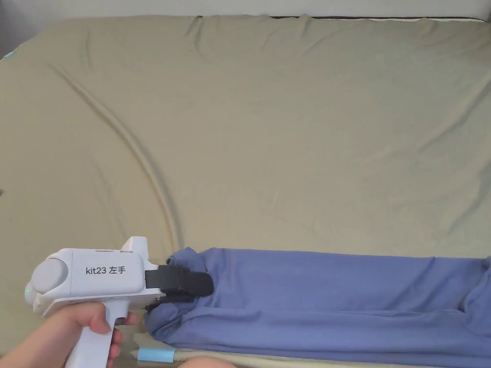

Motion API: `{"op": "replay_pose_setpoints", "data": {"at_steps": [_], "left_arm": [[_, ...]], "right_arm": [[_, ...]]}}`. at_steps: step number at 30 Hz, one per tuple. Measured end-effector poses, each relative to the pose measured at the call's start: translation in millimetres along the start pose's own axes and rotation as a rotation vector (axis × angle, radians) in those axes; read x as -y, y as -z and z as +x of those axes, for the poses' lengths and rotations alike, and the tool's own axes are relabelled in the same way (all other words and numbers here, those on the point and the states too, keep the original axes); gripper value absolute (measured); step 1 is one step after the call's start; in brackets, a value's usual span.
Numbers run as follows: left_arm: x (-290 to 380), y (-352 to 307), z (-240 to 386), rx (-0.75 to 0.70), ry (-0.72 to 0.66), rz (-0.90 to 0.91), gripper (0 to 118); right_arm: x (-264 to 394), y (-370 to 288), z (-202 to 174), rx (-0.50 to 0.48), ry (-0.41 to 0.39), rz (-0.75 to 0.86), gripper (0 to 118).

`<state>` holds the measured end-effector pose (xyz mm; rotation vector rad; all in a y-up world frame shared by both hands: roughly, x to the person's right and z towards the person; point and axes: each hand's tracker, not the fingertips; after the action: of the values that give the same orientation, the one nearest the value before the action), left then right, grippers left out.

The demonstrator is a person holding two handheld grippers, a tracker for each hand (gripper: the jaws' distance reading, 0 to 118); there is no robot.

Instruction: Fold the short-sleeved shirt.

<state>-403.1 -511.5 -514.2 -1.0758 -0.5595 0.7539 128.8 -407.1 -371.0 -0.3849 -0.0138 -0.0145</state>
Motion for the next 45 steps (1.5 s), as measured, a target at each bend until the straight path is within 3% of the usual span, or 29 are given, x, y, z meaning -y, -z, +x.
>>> {"op": "replay_pose_setpoints", "data": {"at_steps": [8,11,13,20,26,29,36,38,39,40,41,44,45], "left_arm": [[-31,-66,31,-0.065,0.089,0.078,5],[-44,-103,40,-0.097,0.126,0.125,5],[-59,-128,34,-0.192,0.131,0.169,5],[-83,-149,7,-0.530,0.031,0.051,5],[-65,-115,98,-0.384,0.128,0.009,5],[-51,-73,145,-0.384,0.242,-0.063,5],[-30,52,168,-0.446,0.264,-0.186,6],[-21,82,163,-0.445,0.243,-0.192,21],[-16,94,164,-0.416,0.229,-0.202,40],[-12,100,165,-0.345,0.199,-0.197,74],[-8,103,168,-0.278,0.167,-0.184,87],[-2,94,186,-0.172,0.142,-0.185,100],[-2,85,195,-0.166,0.176,-0.184,100]], "right_arm": [[-5,-3,4,-0.026,0.038,-0.006,0],[-7,-9,-2,-0.044,0.016,0.017,0],[-8,-11,-6,-0.056,-0.010,0.022,0],[-10,-10,-10,-0.089,-0.026,0.025,0],[-14,-12,-7,-0.113,0.018,0.027,0],[-15,-12,-7,-0.134,0.029,0.031,0],[-18,-18,-1,-0.165,0.029,0.059,0],[-16,-21,4,-0.159,0.015,0.064,0],[-14,-21,6,-0.160,0.011,0.061,0],[-13,-21,9,-0.161,0.008,0.056,0],[-12,-20,12,-0.162,0.009,0.051,0],[-10,-16,21,-0.164,0.026,0.031,0],[-9,-14,23,-0.166,0.037,0.025,0]]}}
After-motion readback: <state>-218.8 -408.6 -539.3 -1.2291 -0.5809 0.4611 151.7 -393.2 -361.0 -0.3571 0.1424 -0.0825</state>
